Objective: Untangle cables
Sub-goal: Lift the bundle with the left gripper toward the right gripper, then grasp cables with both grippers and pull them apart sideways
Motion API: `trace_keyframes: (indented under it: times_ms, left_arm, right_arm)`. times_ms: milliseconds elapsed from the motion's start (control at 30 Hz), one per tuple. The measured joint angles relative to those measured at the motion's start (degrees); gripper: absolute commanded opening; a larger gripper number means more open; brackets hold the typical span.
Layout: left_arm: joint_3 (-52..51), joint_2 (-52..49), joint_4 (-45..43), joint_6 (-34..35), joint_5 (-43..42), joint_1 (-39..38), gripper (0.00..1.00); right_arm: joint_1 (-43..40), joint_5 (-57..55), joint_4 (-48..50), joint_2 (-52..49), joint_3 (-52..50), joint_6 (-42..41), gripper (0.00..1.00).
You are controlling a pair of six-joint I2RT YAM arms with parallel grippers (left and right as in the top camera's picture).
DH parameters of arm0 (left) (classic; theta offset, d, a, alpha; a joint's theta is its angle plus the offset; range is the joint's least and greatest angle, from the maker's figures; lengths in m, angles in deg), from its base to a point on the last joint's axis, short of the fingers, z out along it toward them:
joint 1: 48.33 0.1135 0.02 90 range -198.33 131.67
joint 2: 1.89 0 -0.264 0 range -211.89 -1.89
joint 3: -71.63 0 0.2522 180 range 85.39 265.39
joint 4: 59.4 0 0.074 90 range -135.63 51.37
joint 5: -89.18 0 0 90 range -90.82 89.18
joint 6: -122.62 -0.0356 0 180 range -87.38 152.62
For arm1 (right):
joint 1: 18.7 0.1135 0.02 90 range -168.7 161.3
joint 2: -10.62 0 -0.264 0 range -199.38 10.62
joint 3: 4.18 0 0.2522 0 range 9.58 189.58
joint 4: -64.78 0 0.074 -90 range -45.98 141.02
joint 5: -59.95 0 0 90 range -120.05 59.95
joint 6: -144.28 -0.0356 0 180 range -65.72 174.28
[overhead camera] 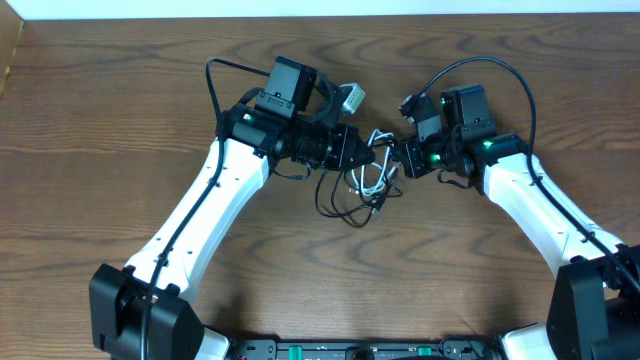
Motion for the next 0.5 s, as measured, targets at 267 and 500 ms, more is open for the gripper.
trace_keyframes:
  times_ms: [267,500]
  left_arm:
    - [0.00,0.02,3.10,0.04,17.57,2.49,0.08]
    - [0.00,0.02,8.39,0.04,36.81,4.92,0.07]
  right_arm:
    - [-4.28,-15.45,-12.66,0.00,0.07,-12.20,0.01]
    - [-8.50,-22.73,-19.06,0.00,0.04,-17.94,0.01]
